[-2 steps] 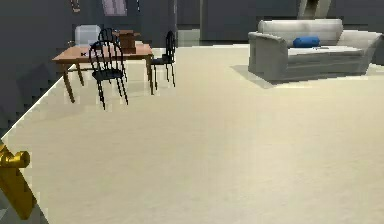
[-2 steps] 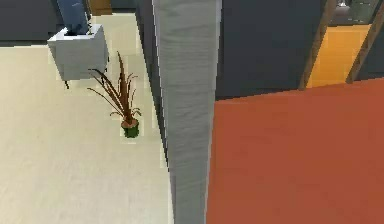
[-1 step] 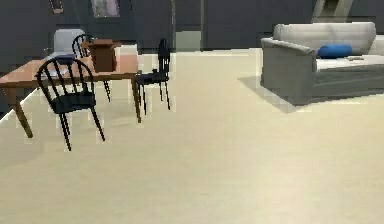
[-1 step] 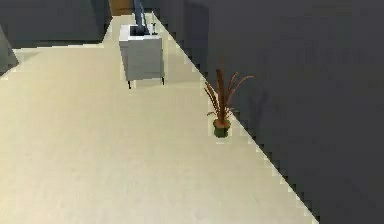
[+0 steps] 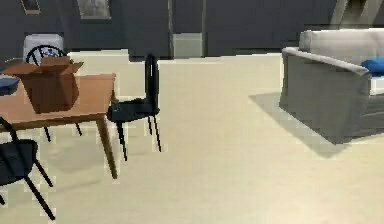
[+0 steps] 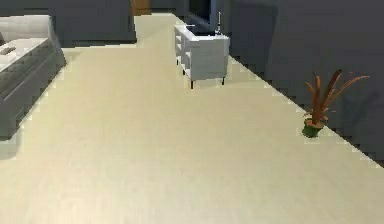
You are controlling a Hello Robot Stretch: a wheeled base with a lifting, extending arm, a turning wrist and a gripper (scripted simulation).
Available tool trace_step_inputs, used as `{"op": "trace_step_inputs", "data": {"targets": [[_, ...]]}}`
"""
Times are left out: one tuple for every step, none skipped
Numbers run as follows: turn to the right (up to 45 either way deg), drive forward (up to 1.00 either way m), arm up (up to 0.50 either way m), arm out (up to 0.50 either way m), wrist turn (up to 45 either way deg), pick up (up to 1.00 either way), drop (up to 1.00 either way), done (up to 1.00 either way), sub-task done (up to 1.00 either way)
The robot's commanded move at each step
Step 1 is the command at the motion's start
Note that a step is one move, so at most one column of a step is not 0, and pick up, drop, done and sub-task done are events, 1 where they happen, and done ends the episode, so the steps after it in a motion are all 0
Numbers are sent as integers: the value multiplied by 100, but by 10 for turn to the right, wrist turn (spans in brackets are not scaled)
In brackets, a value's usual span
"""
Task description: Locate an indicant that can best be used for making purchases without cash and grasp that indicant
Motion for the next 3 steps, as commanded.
{"op": "trace_step_inputs", "data": {"targets": [[0,100,0,0,0,0,0,0,0],[60,0,0,0,0,0,0,0,0],[0,70,0,0,0,0,0,0,0]]}}
